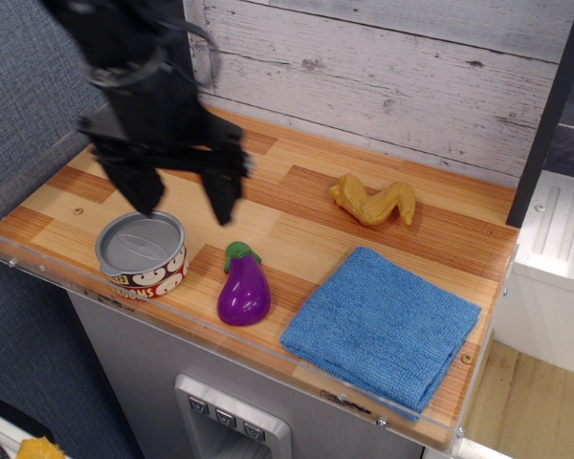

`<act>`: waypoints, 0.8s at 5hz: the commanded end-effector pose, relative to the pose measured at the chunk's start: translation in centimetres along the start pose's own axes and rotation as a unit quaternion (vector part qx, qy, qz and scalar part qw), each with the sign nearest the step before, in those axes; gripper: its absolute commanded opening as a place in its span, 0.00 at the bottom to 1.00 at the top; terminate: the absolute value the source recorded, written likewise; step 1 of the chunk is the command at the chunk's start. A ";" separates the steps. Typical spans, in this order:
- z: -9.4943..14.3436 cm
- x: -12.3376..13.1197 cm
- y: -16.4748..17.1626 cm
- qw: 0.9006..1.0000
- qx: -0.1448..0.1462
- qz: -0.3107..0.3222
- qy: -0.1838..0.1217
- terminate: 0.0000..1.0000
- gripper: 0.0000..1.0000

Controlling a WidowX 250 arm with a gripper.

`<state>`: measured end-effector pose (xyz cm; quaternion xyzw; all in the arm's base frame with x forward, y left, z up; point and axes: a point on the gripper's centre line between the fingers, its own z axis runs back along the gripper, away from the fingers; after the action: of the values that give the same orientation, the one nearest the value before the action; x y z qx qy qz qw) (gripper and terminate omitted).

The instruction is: Put the eggplant behind the can on the left

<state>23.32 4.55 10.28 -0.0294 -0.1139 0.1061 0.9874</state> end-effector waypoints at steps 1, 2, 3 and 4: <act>-3.3 0.0 -1.5 0.999 0.010 0.009 0.035 0.00 1.00; -4.6 0.0 -1.4 0.999 0.016 0.029 0.032 0.00 1.00; -5.9 0.2 -1.6 0.997 0.037 0.071 0.021 0.00 1.00; -7.0 0.4 -1.9 0.995 0.034 0.098 0.015 0.00 1.00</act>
<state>25.47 2.55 2.96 -0.0044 -0.0752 0.2176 0.9731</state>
